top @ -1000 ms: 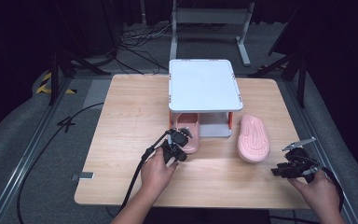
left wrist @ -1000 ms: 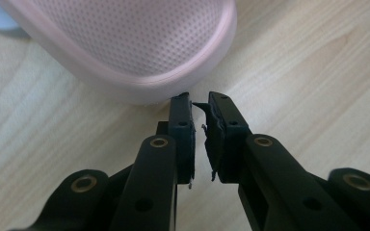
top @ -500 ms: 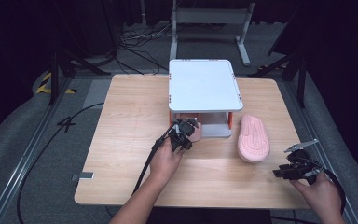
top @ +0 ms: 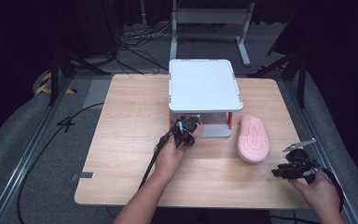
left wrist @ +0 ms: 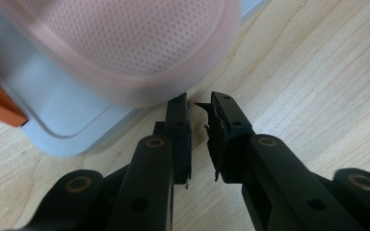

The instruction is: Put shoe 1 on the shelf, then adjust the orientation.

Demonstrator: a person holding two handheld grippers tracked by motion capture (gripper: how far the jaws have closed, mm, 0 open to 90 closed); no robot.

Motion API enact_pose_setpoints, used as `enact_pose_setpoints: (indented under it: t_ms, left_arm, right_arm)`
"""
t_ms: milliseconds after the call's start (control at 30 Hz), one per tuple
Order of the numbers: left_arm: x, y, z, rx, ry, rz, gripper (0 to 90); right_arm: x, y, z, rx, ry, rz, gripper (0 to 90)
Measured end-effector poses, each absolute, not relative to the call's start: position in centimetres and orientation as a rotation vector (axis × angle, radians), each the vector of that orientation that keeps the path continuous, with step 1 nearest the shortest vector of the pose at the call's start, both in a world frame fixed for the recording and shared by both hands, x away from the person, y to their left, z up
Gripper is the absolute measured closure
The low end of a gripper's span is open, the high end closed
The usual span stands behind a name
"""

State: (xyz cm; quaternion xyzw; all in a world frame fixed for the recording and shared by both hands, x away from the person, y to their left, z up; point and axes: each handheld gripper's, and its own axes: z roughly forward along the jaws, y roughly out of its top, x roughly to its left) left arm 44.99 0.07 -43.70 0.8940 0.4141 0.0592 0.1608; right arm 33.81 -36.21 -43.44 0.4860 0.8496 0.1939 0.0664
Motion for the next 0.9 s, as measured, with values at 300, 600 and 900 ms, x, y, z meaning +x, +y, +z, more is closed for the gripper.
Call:
enact_pose_setpoints:
  t_ms: [300,600,900]
  left_arm:
    - [43.2,0.9,-42.3,2.530,1.136,0.138,66.8]
    - [40.5,4.7,-38.5,2.468,1.112,0.007,56.7]
    - [38.4,8.6,-36.0,2.456,1.092,0.028,51.1]
  right_arm:
    - [33.8,-36.4,-43.1,1.460,2.556,0.594,60.5]
    - [34.1,-37.4,-41.8,1.459,2.506,0.658,58.7]
    - [34.5,-37.6,-40.6,1.440,2.479,0.738,57.6]
